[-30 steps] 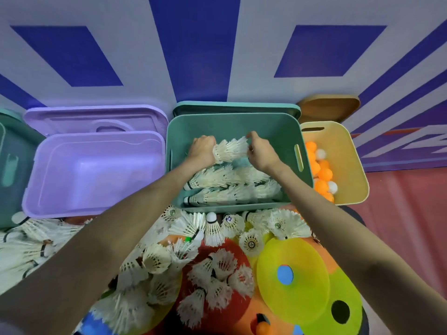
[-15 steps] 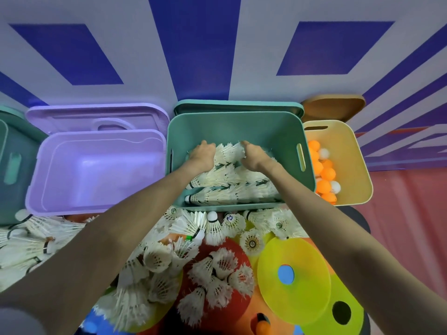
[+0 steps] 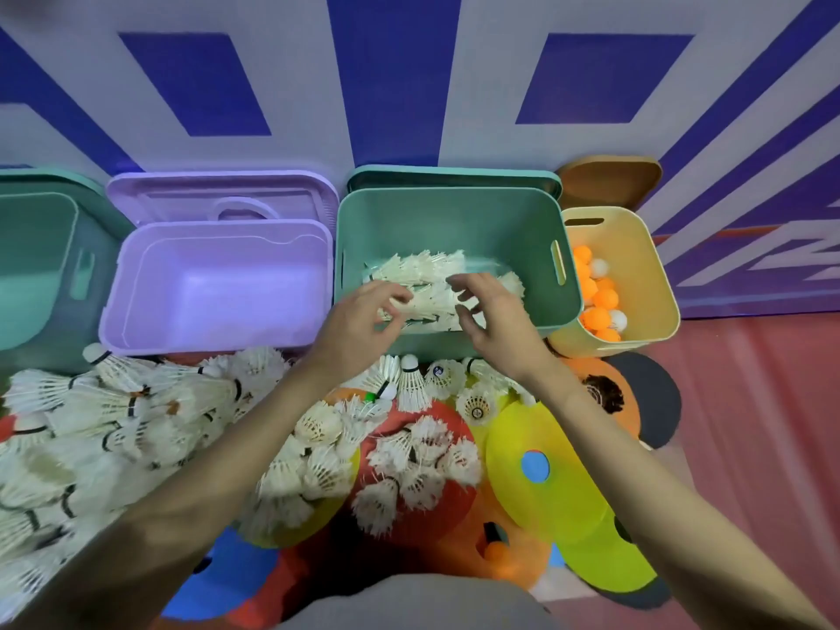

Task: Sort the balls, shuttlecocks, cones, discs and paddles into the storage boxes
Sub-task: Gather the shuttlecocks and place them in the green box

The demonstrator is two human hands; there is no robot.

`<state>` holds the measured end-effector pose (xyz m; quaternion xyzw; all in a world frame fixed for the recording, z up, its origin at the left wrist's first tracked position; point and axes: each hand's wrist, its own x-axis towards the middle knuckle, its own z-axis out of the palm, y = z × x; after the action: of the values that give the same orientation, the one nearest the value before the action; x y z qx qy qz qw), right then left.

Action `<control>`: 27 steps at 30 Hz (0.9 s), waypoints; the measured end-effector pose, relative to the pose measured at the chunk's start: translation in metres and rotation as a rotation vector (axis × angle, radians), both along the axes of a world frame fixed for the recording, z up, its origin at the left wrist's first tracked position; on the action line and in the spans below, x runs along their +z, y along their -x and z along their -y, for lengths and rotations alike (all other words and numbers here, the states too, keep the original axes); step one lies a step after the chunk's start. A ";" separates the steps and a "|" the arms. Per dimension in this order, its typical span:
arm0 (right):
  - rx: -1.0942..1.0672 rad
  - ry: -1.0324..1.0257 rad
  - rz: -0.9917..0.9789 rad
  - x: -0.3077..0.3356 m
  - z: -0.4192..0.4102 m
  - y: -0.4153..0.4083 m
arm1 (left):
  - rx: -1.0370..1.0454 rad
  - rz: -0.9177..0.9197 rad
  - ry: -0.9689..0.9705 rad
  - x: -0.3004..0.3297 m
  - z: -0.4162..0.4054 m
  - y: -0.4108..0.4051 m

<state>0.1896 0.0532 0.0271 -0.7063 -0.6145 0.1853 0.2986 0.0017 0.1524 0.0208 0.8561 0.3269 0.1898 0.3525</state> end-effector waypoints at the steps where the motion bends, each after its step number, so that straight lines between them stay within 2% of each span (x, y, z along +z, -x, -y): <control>1: 0.020 -0.016 0.005 0.000 0.013 0.006 | -0.020 -0.016 0.011 0.000 0.009 0.013; 7: 0.056 0.059 0.102 -0.019 0.074 0.030 | -0.156 -0.184 -0.103 -0.021 0.027 0.063; 13: 0.012 0.444 0.308 -0.052 0.100 0.037 | -0.316 -0.373 -0.254 -0.037 0.025 0.059; 17: 0.012 0.551 0.468 -0.063 0.105 0.042 | -0.437 -0.474 -0.334 -0.048 0.020 0.046; 22: -0.024 0.551 0.559 -0.066 0.104 0.052 | -0.542 -0.614 -0.432 -0.055 0.020 0.037; 27: -0.085 0.503 0.591 -0.070 0.102 0.053 | -0.546 -0.585 -0.432 -0.057 0.016 0.035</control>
<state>0.1369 -0.0490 -0.0429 -0.8053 -0.5795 0.1061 -0.0662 -0.0331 0.1365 -0.0364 0.9824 0.1281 -0.0960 0.0959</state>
